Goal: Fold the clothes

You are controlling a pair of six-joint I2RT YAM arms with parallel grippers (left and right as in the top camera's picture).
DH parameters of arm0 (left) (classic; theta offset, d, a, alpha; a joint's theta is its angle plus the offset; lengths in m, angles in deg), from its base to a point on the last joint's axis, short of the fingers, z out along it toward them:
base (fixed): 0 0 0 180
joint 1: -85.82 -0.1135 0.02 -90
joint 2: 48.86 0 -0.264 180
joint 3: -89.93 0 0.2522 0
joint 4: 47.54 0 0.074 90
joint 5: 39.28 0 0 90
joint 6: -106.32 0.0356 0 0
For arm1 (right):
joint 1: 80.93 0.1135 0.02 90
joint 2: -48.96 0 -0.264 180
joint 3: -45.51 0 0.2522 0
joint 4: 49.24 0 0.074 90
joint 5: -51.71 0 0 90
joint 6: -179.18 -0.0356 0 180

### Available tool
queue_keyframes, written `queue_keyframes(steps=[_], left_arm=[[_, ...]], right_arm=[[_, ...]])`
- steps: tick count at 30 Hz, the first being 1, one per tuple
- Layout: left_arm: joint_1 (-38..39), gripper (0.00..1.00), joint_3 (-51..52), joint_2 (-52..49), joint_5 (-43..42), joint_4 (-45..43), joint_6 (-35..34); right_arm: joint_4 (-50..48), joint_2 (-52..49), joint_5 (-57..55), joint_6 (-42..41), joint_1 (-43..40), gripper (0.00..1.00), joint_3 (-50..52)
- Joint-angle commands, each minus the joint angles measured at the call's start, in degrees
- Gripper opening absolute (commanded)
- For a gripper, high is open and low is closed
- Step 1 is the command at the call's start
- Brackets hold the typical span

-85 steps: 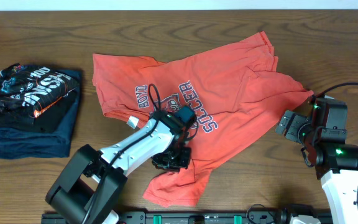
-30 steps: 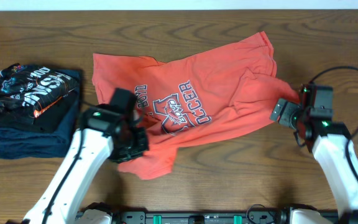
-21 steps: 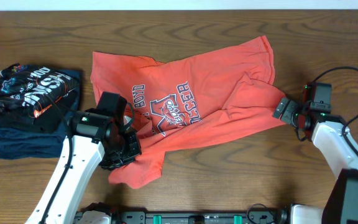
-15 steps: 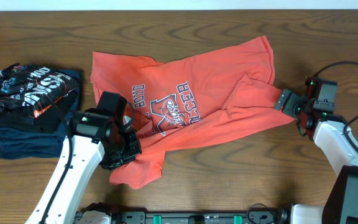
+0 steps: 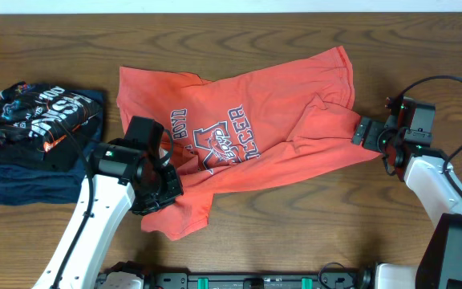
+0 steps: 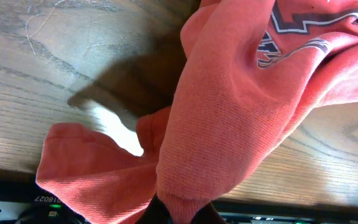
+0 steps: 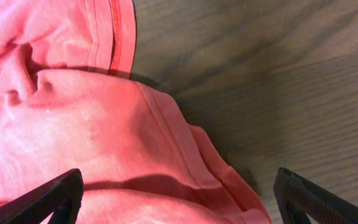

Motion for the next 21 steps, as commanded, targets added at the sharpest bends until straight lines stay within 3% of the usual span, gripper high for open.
queue_keyframes(steps=[1, 12, 15, 19, 21], left_arm=[[-0.2, 0.06, -0.5, 0.4, 0.7, -0.1, -0.6], [-0.2, 0.06, -0.5, 0.4, 0.7, -0.9, -0.4], [-0.2, 0.06, -0.5, 0.4, 0.7, -0.9, -0.4], [-0.2, 0.06, -0.5, 0.4, 0.7, -0.8, -0.4], [-0.2, 0.06, -0.5, 0.4, 0.7, -0.8, -0.4]], right_arm=[[0.7, -0.2, 0.6, 0.8, -0.3, 0.95, -0.3], [-0.5, -3.8, -2.9, -0.9, -0.2, 0.93, -0.3], [1.4, -5.4, -4.3, -3.0, -0.2, 0.85, -0.3], [5.3, -5.5, -9.6, -9.6, -0.2, 0.84, -0.3], [7.4, -5.5, -11.1, -11.6, -0.2, 0.72, -0.3]])
